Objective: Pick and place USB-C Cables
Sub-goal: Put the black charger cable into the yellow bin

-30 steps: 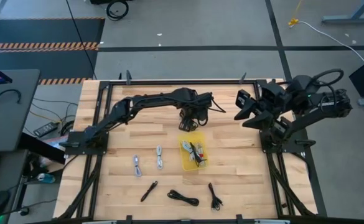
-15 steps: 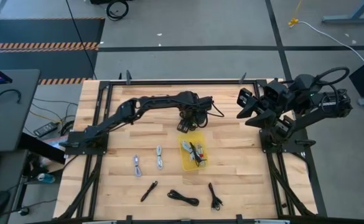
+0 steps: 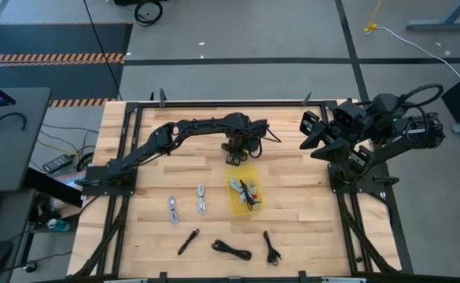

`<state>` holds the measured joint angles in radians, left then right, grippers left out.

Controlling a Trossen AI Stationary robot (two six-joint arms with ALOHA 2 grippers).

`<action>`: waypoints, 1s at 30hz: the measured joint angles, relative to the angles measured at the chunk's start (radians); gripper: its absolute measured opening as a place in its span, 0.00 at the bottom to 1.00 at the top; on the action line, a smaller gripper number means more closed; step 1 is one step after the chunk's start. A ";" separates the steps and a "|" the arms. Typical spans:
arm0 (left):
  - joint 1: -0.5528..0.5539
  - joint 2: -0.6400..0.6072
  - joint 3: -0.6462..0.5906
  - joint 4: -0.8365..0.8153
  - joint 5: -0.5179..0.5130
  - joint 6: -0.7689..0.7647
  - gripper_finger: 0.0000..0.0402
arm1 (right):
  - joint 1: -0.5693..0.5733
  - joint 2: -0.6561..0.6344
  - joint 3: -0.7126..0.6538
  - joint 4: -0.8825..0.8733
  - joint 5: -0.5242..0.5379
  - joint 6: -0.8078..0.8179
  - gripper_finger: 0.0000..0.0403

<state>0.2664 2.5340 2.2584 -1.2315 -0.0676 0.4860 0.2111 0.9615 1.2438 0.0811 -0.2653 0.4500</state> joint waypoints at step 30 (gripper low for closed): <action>-0.401 -0.365 0.091 -0.128 0.038 0.145 0.09 | -0.004 -0.019 0.000 -0.014 -0.022 -0.053 0.35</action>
<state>-0.1350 2.1689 2.3489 -1.3595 -0.0297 0.6310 0.2070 0.9421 1.2438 0.0671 -0.2875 0.3965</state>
